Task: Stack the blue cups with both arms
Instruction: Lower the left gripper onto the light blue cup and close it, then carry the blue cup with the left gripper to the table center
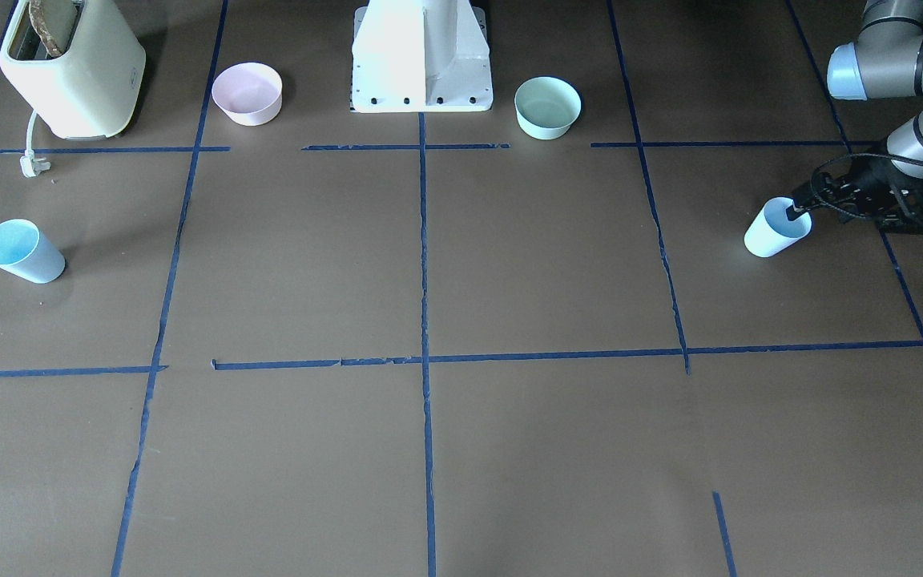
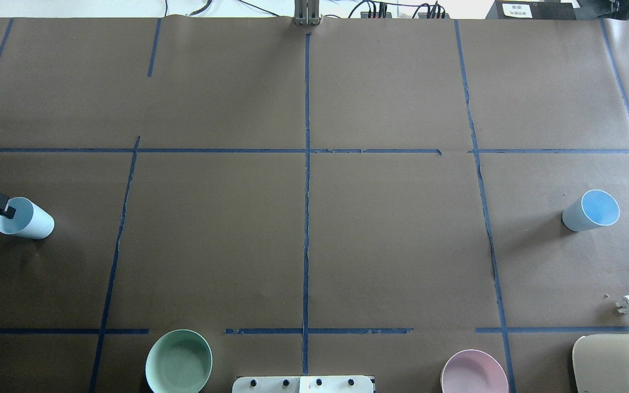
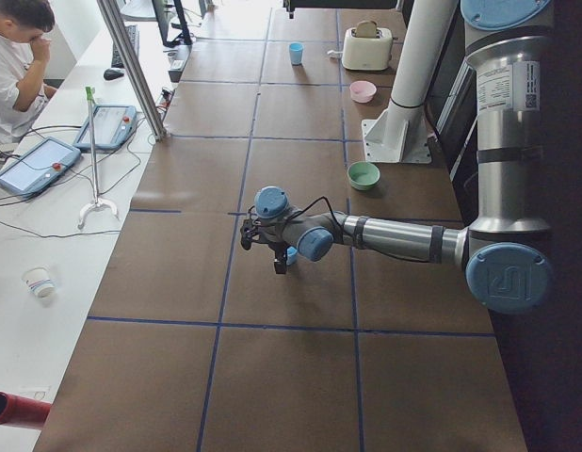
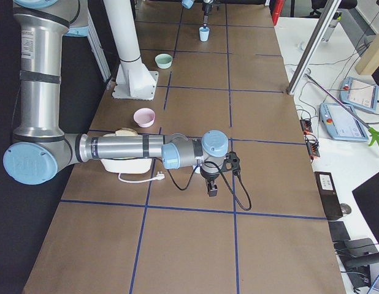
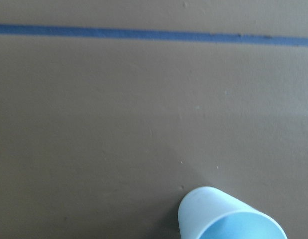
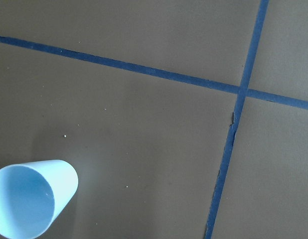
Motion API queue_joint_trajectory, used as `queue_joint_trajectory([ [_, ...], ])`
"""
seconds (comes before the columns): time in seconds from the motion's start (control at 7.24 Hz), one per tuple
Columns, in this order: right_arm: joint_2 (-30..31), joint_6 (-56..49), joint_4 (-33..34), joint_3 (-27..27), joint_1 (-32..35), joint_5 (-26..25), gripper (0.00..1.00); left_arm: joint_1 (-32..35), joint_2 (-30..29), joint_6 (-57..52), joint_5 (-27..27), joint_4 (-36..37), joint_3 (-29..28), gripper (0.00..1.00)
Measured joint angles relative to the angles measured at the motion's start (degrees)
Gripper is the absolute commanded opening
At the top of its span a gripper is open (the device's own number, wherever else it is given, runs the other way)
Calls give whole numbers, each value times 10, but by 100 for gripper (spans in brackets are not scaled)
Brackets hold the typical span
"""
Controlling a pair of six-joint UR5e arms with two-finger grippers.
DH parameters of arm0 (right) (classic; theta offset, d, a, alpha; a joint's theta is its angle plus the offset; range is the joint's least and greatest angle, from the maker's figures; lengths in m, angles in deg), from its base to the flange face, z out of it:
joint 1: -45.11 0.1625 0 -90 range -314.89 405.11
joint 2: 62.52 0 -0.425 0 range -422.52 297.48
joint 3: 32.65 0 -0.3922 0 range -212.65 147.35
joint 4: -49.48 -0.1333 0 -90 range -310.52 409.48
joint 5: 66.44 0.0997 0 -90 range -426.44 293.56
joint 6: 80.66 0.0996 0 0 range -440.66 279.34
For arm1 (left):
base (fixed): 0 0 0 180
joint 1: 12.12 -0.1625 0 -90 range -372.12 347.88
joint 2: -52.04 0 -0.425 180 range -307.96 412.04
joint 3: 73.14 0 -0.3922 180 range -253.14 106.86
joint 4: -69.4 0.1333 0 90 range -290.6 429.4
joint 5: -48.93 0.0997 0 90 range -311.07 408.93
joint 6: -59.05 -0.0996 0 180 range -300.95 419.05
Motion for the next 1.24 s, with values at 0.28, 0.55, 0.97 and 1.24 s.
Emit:
queue_joint_trajectory([
  [0.28,0,0,1,6,0,0,100,-4,-1,1,1,-1,-4,14],
  [0.55,-1,1,1,8,0,1,100,-8,-5,9,0,-1,-5,0],
  [0.97,-3,1,0,7,0,1,100,-20,-83,126,-6,0,14,0],
  [1.24,-5,1,-1,4,0,1,100,-88,-268,302,14,31,-3,0],
])
